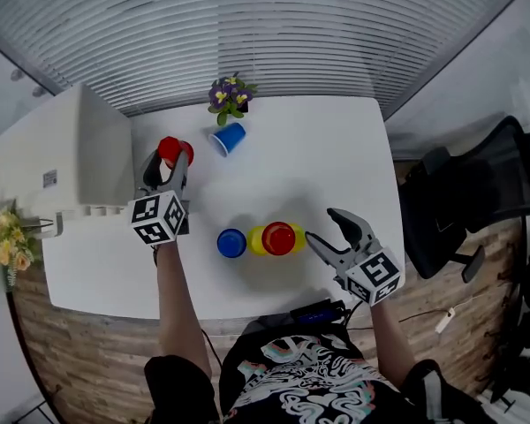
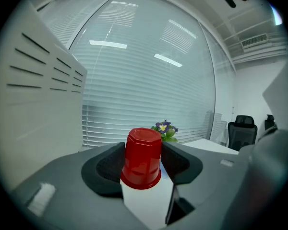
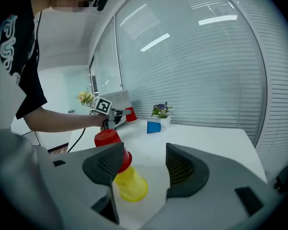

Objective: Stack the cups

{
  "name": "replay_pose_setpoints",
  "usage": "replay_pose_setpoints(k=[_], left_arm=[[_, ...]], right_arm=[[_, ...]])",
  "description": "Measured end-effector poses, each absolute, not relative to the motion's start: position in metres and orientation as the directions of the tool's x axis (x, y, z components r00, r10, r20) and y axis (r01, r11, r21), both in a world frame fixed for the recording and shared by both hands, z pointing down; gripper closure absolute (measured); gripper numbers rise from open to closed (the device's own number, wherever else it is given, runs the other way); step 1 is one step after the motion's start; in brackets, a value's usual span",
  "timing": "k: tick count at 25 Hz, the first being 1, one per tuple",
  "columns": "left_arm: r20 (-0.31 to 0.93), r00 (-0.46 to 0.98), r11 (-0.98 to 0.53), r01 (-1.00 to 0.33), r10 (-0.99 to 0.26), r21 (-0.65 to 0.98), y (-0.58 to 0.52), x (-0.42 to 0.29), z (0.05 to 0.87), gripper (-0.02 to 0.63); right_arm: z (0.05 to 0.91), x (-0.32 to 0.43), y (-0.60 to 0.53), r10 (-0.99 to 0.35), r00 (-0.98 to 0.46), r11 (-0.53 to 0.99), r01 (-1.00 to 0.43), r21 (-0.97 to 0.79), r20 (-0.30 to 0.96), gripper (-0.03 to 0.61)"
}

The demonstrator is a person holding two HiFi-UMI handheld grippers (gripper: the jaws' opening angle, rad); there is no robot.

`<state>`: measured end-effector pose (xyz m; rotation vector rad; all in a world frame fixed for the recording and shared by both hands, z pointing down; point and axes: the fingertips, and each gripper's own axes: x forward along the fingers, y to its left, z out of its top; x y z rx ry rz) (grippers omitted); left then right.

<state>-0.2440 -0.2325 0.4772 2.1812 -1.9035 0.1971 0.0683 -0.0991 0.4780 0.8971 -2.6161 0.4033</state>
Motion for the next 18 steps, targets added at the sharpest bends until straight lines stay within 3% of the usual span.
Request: replay_pose_setpoints(k=[10, 18], left_arm=[[0.201, 0.262, -0.239, -0.962, -0.944, 0.133, -0.15, -0.194, 0.442, 0.38], [0.229, 0.353, -0.319, -0.932, -0.907, 0.173, -0.098, -0.145, 0.454, 0.38]], right_arm=[[0.47, 0.07, -0.079, -0.605, -0.699, 0.717, -0.687, -0.121, 0.381, 0.314], [0.464, 0.065, -0.066, -0.626, -0.695, 0.703, -0.699, -0.131, 0.355, 0.324]])
